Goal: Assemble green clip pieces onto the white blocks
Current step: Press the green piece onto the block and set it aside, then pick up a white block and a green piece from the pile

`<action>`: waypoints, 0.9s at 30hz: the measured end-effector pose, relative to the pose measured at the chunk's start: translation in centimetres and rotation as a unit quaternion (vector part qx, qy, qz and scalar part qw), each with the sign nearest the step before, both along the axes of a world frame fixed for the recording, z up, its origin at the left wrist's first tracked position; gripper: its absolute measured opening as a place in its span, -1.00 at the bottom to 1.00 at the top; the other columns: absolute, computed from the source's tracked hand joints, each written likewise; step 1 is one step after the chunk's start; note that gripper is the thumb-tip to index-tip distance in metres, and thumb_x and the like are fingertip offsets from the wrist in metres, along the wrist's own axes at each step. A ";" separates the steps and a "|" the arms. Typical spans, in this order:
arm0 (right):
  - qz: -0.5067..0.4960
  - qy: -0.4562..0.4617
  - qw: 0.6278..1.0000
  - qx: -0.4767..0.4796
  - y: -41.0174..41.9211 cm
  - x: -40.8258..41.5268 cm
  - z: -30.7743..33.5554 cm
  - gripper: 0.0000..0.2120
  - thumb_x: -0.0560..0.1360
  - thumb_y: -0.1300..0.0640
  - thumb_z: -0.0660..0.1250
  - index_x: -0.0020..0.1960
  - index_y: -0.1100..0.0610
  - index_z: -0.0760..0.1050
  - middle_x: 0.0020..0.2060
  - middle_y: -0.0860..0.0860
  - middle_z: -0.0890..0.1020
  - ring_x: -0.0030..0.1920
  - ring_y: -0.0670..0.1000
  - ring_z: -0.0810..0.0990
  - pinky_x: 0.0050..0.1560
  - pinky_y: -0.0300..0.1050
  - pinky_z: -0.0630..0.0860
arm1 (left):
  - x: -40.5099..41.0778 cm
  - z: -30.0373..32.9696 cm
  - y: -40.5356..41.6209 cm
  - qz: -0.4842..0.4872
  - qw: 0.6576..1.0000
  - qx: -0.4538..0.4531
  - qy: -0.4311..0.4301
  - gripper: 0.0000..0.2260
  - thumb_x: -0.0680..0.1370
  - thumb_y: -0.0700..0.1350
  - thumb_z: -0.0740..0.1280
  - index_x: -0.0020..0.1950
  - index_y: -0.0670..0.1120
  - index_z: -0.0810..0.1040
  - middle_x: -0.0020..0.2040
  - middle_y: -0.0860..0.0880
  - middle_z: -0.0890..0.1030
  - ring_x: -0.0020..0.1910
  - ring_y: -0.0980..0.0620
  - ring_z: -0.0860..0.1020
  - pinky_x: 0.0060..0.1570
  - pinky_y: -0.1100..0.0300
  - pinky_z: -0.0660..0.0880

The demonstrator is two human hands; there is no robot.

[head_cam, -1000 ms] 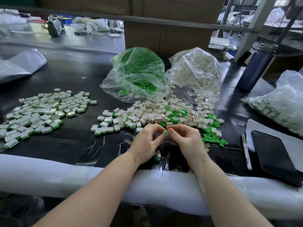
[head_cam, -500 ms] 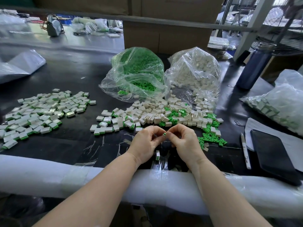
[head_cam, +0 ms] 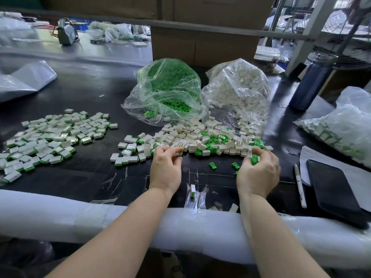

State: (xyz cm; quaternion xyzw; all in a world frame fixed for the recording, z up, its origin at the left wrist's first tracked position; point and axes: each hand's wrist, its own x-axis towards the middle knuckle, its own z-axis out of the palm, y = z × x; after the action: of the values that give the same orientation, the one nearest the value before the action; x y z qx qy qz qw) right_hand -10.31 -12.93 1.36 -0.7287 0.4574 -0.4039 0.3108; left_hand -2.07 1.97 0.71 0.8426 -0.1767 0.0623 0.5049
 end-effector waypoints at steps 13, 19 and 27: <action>0.178 0.358 0.916 0.019 0.8 0.7 -0.8 -0.37 0.62 -0.15 -0.08 0.53 0.15 -0.20 0.51 0.21 -0.18 0.52 0.13 -0.21 0.47 -0.03 -0.22 | -0.2 -0.3 -0.5 -0.005 0.985 0.173 0.011 -0.55 0.57 -0.06 0.27 0.41 -0.17 0.32 0.41 -0.09 0.19 0.39 -0.05 0.15 0.33 0.23 0.13; 0.256 0.382 0.888 -0.019 1.6 1.3 -0.9 -0.35 0.61 -0.19 -0.13 0.53 0.13 -0.25 0.52 0.16 -0.21 0.52 0.08 -0.24 0.47 -0.05 -0.24 | -0.4 -0.4 -0.6 -0.027 0.978 0.206 0.004 -0.51 0.58 -0.01 0.23 0.45 -0.17 0.26 0.44 -0.05 0.15 0.43 -0.04 0.13 0.37 0.16 0.16; 0.348 0.263 0.899 -0.030 1.6 1.2 -1.0 -0.43 0.63 -0.08 -0.03 0.54 0.09 -0.12 0.54 -0.01 -0.07 0.52 -0.09 -0.13 0.44 -0.22 -0.17 | -0.5 -0.4 -0.6 -0.032 0.976 0.216 0.001 -0.49 0.57 -0.01 0.25 0.45 -0.19 0.23 0.45 -0.06 0.12 0.45 -0.05 0.11 0.39 0.17 0.12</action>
State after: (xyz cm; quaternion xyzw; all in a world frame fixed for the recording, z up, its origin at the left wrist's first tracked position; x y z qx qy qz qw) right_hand -9.07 -11.30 0.34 -0.9302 0.2276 -0.0773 0.2773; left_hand -2.53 1.33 0.34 0.9256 -0.2128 0.0056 0.3131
